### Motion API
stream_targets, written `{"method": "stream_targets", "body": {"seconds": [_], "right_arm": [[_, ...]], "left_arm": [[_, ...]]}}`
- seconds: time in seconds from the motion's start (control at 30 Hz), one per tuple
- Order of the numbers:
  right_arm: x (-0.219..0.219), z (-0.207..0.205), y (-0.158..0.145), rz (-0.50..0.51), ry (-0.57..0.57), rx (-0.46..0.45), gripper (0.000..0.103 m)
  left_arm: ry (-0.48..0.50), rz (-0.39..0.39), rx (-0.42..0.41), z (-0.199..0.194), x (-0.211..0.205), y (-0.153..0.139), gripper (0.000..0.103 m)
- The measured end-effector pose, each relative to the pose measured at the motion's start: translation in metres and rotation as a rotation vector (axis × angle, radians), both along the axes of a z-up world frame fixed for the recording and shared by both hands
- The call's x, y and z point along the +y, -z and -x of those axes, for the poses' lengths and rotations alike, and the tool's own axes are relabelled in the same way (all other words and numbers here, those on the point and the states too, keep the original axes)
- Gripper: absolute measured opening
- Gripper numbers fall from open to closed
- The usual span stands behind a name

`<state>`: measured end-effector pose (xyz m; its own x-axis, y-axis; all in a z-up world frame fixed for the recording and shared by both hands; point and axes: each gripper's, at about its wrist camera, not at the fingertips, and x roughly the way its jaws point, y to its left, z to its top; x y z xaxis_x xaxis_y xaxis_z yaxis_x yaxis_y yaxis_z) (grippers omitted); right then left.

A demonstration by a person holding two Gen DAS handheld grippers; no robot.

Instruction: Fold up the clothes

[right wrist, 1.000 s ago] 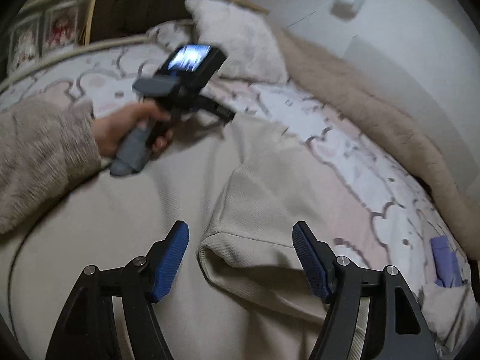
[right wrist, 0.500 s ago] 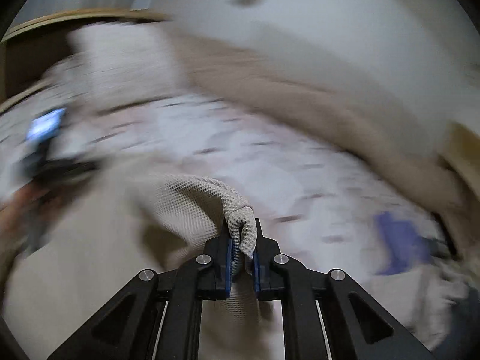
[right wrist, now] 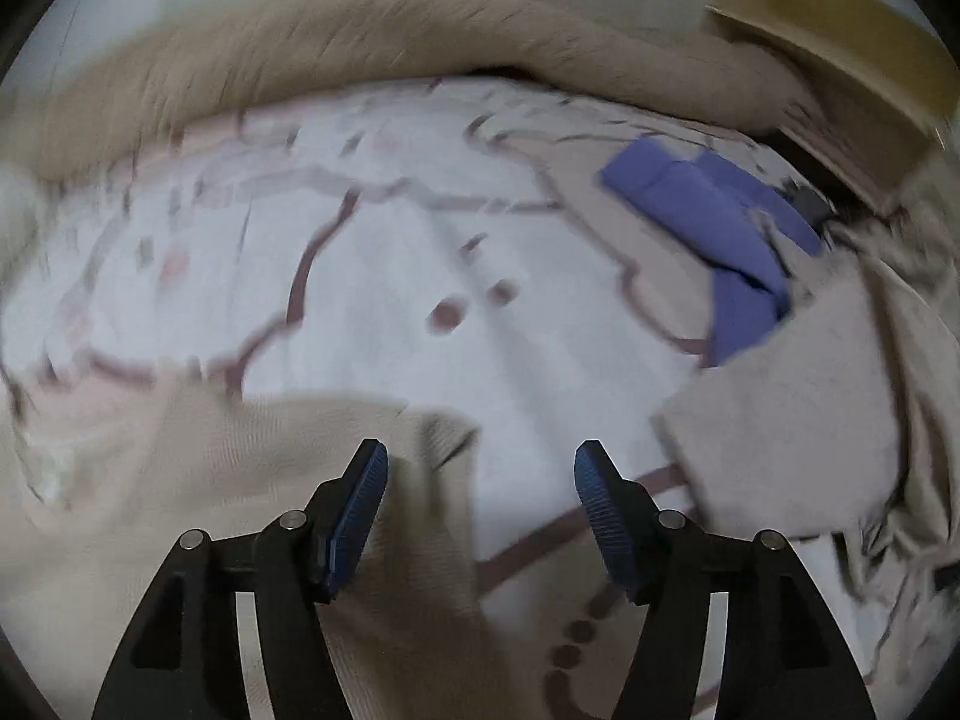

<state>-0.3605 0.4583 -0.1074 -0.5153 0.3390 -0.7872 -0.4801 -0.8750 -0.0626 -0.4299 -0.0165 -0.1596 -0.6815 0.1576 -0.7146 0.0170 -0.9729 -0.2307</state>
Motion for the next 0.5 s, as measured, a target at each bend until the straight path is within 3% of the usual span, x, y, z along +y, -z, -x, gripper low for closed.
{"method": "stream_targets", "body": {"seconds": [0.13,0.23,0.4,0.5], "right_arm": [[0.030,-0.071,-0.039,0.199,-0.038,0.104,0.065],[0.036,-0.153,-0.047,0.303,-0.074,0.111,0.065],[0.041,-0.294,-0.031,0.419,-0.053,0.041,0.064],[0.041,-0.353,-0.019,0.435,-0.031,0.021,0.064]], "left_arm": [[0.002,-0.008,-0.001,0.000,-0.001,0.000,0.072],[-0.023,-0.027,0.018,-0.004,-0.007,-0.007,0.071],[-0.068,-0.095,0.079,-0.041,-0.032,-0.051,0.071],[-0.010,-0.112,0.044,-0.086,-0.050,-0.086,0.071]]}}
